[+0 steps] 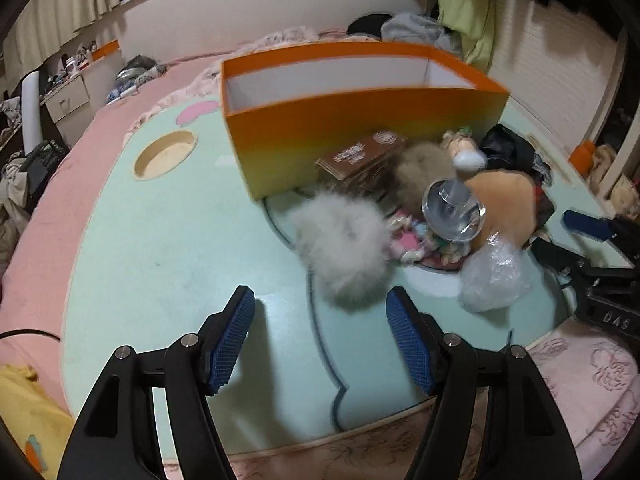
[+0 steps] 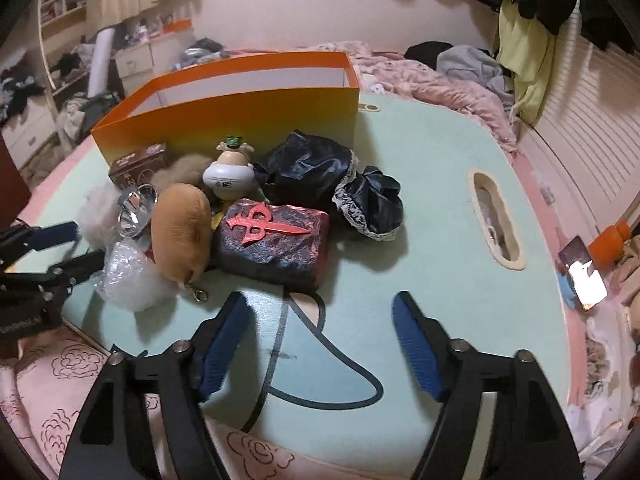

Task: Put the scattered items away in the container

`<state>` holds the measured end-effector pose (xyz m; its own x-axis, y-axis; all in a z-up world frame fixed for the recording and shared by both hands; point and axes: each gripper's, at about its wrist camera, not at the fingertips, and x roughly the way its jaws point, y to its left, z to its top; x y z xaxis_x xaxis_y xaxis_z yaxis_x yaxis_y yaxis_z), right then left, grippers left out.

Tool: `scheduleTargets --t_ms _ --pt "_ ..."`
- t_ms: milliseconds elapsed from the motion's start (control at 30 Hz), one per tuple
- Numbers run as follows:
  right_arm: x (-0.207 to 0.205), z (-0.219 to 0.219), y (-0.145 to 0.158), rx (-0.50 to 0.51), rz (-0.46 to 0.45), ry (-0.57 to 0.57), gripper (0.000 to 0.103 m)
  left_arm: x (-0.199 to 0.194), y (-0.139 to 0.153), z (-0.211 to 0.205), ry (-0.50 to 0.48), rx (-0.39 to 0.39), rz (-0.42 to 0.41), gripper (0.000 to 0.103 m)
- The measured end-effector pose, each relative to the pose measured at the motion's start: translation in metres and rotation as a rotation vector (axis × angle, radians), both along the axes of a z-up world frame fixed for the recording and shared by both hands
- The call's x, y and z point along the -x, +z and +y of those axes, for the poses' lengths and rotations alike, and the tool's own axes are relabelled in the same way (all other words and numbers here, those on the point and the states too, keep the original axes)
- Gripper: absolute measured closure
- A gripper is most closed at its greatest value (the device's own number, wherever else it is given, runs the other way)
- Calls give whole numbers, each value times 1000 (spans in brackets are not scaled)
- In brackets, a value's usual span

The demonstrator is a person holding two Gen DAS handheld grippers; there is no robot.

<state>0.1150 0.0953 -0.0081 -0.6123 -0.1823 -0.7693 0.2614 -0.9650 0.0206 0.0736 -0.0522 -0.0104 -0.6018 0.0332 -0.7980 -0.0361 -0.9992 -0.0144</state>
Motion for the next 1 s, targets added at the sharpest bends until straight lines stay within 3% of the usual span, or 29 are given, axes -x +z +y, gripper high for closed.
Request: scheduleTargets --t_ms 33,100,200,300,1000 --pt "0 0 -1 0 -3 0 17 0 -1 -1 0 -6 1 29" --pt "0 -1 -2 -1 -7 5 13 1 -5 -3 8 -11 -3 14" --pt "0 -4 -3 -5 -12 17 8 1 -10 -4 13 -12 1 1" --pt "1 -5 -4 -8 -24 25 1 -1 -10 -4 15 -12 5 0" --pt "2 -4 -4 -12 -28 -4 0 -3 -11 -3 -5 -12 9 0"
